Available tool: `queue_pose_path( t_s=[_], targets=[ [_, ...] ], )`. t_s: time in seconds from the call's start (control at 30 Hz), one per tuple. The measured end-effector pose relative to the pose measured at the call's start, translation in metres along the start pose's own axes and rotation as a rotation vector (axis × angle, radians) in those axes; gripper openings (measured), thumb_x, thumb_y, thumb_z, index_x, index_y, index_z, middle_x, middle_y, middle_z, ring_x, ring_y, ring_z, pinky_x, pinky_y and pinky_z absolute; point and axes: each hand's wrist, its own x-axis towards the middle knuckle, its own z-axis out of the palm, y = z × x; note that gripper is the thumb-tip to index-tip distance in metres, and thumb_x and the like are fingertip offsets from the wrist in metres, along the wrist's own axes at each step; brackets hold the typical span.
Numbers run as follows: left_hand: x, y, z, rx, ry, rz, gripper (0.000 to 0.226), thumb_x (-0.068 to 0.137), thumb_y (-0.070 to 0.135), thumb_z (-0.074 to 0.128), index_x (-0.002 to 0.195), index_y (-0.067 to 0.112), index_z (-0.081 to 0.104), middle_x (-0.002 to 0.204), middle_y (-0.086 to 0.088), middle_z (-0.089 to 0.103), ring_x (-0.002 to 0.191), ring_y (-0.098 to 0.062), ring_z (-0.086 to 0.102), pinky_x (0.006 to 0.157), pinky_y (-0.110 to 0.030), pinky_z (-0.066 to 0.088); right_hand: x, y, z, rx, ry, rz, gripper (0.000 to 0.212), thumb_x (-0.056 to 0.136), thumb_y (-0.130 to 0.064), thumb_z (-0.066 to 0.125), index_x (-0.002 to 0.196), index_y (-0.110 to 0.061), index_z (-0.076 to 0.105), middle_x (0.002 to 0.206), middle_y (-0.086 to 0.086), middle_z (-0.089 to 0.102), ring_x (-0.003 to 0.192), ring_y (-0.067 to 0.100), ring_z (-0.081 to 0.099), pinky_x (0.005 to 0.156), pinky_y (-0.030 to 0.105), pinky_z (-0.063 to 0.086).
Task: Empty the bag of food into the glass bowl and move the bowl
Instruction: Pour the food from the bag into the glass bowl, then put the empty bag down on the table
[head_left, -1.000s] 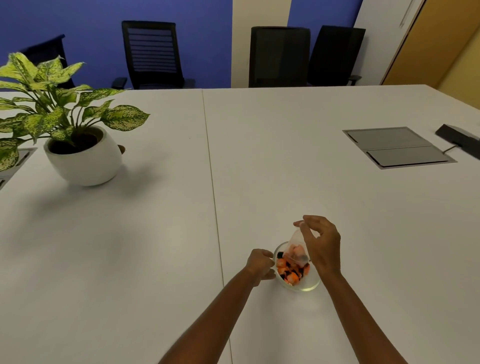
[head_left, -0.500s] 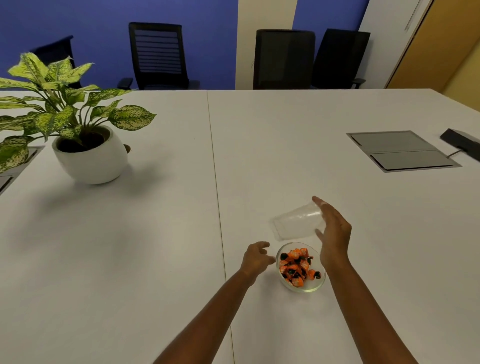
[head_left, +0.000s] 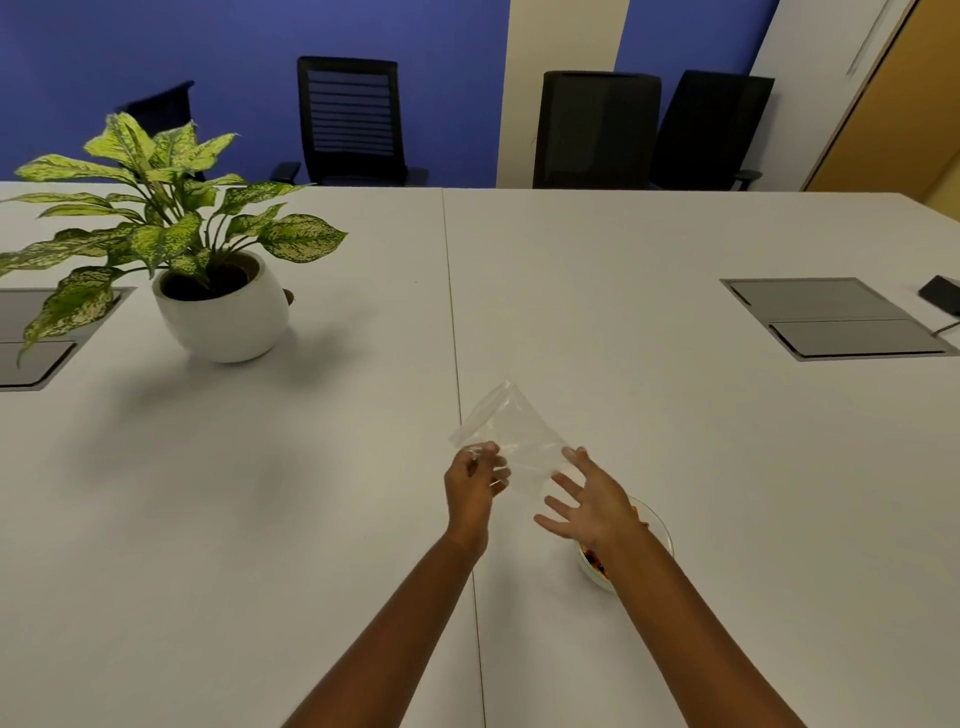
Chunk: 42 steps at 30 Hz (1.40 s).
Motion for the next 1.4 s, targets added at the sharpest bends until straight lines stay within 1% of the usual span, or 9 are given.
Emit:
queue_pose_path(
  t_s=[0.3, 0.47, 0.53, 0.67, 0.8, 0.93, 1.1, 1.23, 1.4],
  targets=[
    [0.011, 0.003, -0.023, 0.165, 0.201, 0.103, 0.019, 0.097, 0.017, 0.042, 0.099, 0.005, 0.056, 0.074, -0.004, 0.051, 0.054, -0.012, 0.041, 0.037, -0.008, 0.041, 0.003, 0.02, 0.01, -0.241, -0.087, -0.215, 0.008, 0.086, -0.007, 0.059, 0.093, -0.007, 0.064, 0.082, 0.003, 0.06, 0.073, 0.015, 0.058, 0.059, 0.018, 0.055],
    [0.01, 0.005, -0.025, 0.265, 0.296, 0.162, 0.025, 0.099, 0.017, 0.035, 0.089, 0.003, 0.054, 0.11, -0.039, 0.056, 0.096, -0.055, 0.053, 0.078, -0.048, 0.053, 0.008, 0.022, 0.013, -0.426, -0.02, -0.342, 0.014, 0.086, -0.004, 0.06, 0.098, 0.0, 0.064, 0.07, 0.004, 0.061, 0.062, 0.011, 0.057, 0.048, 0.011, 0.052],
    [0.008, 0.009, -0.028, 0.32, 0.272, 0.218, 0.023, 0.098, 0.015, 0.036, 0.083, 0.007, 0.051, 0.105, -0.044, 0.055, 0.095, -0.057, 0.053, 0.07, -0.045, 0.043, 0.01, 0.019, 0.011, -0.508, 0.004, -0.4, 0.016, 0.085, -0.003, 0.06, 0.099, 0.003, 0.064, 0.067, 0.004, 0.061, 0.058, 0.011, 0.057, 0.047, 0.011, 0.051],
    [0.01, 0.015, -0.035, 0.344, 0.168, 0.274, 0.024, 0.097, 0.011, 0.038, 0.078, 0.01, 0.052, 0.085, -0.04, 0.056, 0.067, -0.036, 0.046, 0.055, -0.028, 0.033, 0.011, 0.013, 0.011, -0.579, -0.016, -0.391, 0.019, 0.088, -0.016, 0.058, 0.101, -0.003, 0.064, 0.072, 0.002, 0.063, 0.065, 0.012, 0.058, 0.059, 0.019, 0.051],
    [0.012, 0.021, -0.039, 0.341, -0.007, 0.249, 0.032, 0.096, 0.013, 0.042, 0.068, 0.022, 0.055, 0.055, 0.001, 0.039, 0.04, -0.004, 0.034, 0.039, -0.016, 0.026, 0.011, 0.007, 0.016, -0.549, -0.154, -0.24, 0.024, 0.088, -0.031, 0.057, 0.103, -0.012, 0.06, 0.085, -0.003, 0.064, 0.08, 0.012, 0.059, 0.065, 0.021, 0.05],
    [0.012, 0.019, -0.041, 0.369, -0.04, 0.203, 0.029, 0.098, 0.026, 0.038, 0.08, 0.016, 0.059, 0.06, -0.002, 0.042, 0.046, -0.004, 0.034, 0.043, -0.014, 0.029, 0.017, 0.01, 0.026, -0.33, -0.114, -0.287, 0.025, 0.09, -0.01, 0.055, 0.111, 0.002, 0.062, 0.074, 0.0, 0.06, 0.063, 0.01, 0.053, 0.047, 0.012, 0.045],
    [0.013, 0.01, -0.054, 0.414, 0.019, 0.078, 0.03, 0.096, 0.023, 0.042, 0.068, 0.019, 0.052, 0.06, 0.002, 0.044, 0.049, -0.009, 0.042, 0.037, -0.01, 0.035, 0.019, 0.024, 0.038, -0.35, -0.122, -0.246, 0.024, 0.093, -0.018, 0.051, 0.113, -0.005, 0.057, 0.09, 0.009, 0.062, 0.067, 0.014, 0.056, 0.056, 0.019, 0.047],
    [0.018, 0.007, -0.078, 0.469, 0.21, 0.097, 0.027, 0.095, 0.019, 0.045, 0.072, 0.009, 0.056, 0.064, -0.007, 0.05, 0.055, -0.019, 0.043, 0.053, -0.027, 0.036, 0.021, 0.047, 0.048, -0.507, -0.155, -0.162, 0.038, 0.089, -0.013, 0.057, 0.124, -0.01, 0.044, 0.099, 0.014, 0.058, 0.064, 0.015, 0.055, 0.058, 0.021, 0.047],
    [0.019, 0.006, -0.111, 0.639, 0.417, 0.084, 0.031, 0.094, 0.021, 0.047, 0.105, -0.006, 0.058, 0.101, -0.028, 0.067, 0.094, -0.04, 0.062, 0.08, -0.039, 0.046, 0.028, 0.084, 0.072, -0.698, -0.069, -0.275, 0.038, 0.08, 0.006, 0.054, 0.115, -0.006, 0.048, 0.07, 0.007, 0.058, 0.053, 0.013, 0.052, 0.056, 0.02, 0.049]
  ],
)
